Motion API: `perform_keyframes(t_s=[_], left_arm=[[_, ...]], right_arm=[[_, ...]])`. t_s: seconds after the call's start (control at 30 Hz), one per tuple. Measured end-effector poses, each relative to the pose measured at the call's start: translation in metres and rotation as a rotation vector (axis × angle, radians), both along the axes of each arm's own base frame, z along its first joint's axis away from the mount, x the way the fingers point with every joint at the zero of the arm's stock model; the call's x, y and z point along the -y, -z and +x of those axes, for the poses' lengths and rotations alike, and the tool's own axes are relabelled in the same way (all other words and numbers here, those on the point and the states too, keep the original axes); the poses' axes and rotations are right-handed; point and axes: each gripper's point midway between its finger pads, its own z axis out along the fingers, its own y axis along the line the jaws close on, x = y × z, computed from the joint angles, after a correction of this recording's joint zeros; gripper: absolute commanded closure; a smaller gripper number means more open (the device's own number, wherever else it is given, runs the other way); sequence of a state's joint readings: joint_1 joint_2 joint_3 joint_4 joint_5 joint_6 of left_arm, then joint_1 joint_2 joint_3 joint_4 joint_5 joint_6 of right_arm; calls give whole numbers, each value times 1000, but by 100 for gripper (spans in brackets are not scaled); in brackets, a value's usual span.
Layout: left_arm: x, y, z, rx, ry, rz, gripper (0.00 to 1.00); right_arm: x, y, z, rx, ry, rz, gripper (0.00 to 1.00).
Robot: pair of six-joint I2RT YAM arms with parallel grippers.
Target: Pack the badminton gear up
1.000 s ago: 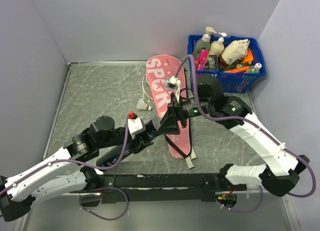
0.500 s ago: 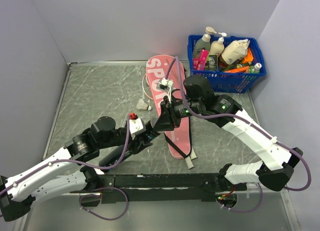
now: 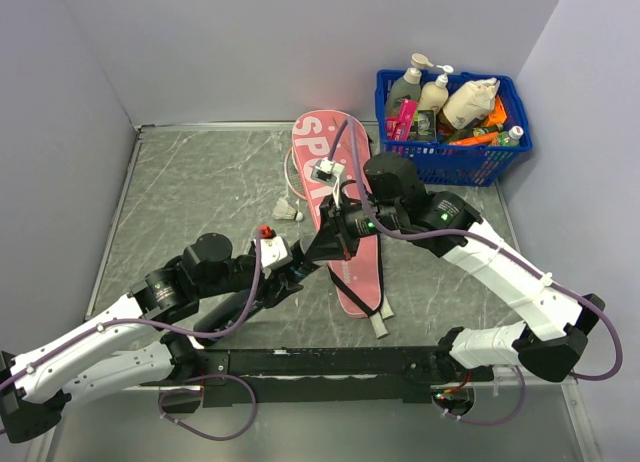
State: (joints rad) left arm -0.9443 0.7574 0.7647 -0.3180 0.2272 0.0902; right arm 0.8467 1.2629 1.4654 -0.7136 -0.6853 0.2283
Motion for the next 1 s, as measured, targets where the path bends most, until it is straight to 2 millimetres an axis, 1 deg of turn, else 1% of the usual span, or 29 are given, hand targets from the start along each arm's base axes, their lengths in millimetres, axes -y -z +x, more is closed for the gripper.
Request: perform_keyframes(t_s=[0.3, 0.47, 0.57, 0.73, 0.8, 0.9, 1.0], left_arm=[[0, 2, 1, -2, -8, 3, 80], [4, -5, 4, 14, -6, -25, 80], [6, -9, 5, 20, -6, -38, 80], [6, -6, 4, 6, -6, -31, 81], [7, -7, 2, 7, 2, -37, 81], [7, -7, 2, 4, 1, -38, 81], [7, -7, 2, 1, 0, -39, 81]], right_arm=[[1, 1, 2, -9, 34, -2, 100], [9, -4, 7, -10, 65, 27, 100], [19, -10, 12, -16, 87, 61, 100], [41, -23, 29, 10, 177, 112, 100], [47, -24, 36, 13, 211, 119, 100], [51, -19, 49, 21, 271, 102, 100], [56, -9, 67, 31, 356, 59, 100]])
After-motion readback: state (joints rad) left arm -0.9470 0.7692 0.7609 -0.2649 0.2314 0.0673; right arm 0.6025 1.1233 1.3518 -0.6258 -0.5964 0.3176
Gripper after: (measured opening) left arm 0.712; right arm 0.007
